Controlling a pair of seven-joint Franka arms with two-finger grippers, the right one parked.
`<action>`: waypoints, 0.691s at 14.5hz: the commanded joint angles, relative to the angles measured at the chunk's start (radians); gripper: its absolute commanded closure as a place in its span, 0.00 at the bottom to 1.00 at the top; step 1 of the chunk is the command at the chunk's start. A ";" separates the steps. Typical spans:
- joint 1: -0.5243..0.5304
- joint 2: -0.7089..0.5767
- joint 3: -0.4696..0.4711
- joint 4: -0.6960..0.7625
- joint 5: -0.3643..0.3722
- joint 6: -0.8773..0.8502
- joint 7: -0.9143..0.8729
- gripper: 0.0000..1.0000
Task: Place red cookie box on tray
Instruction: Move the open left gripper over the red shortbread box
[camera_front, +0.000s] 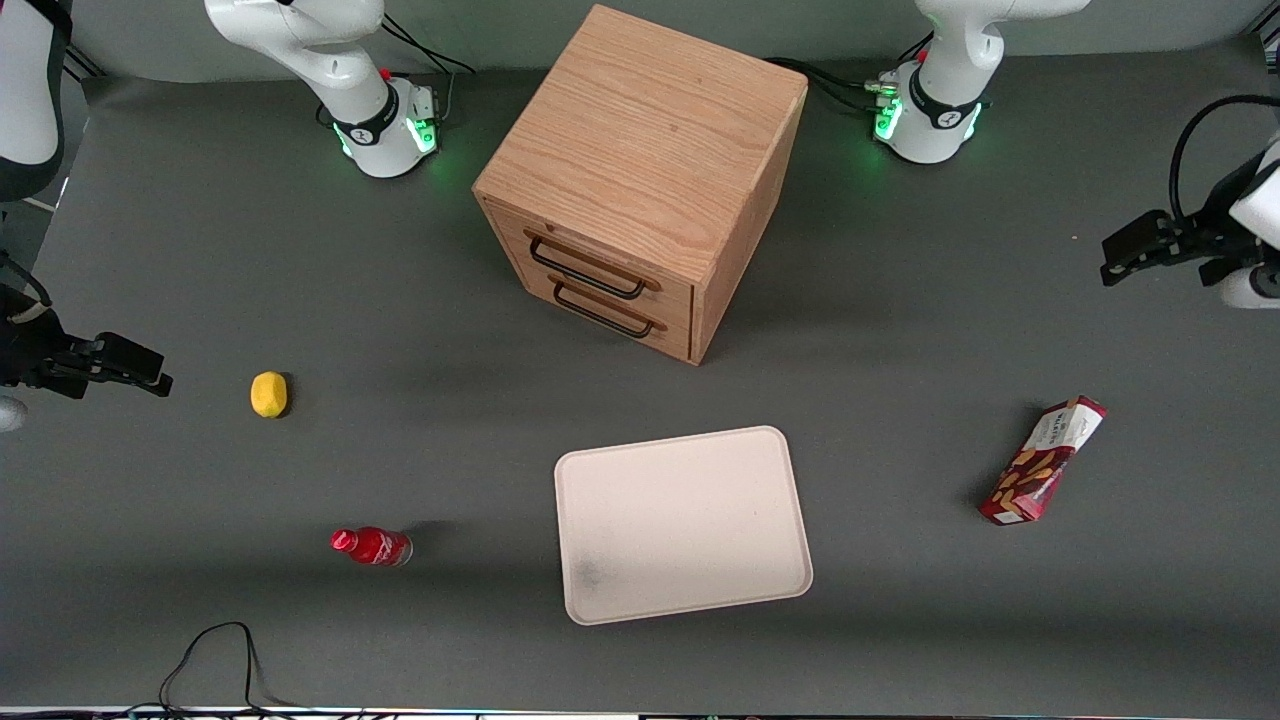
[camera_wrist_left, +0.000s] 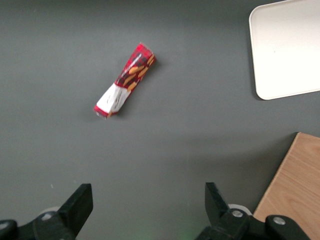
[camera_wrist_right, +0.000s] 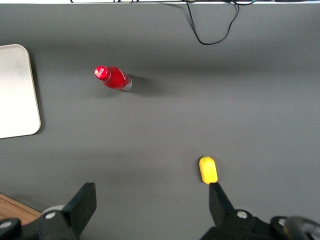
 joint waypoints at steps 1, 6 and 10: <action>0.044 0.053 -0.002 0.013 0.006 0.062 0.135 0.00; 0.127 0.185 -0.002 0.157 0.009 0.064 0.290 0.00; 0.157 0.254 -0.004 0.259 0.009 0.030 0.473 0.00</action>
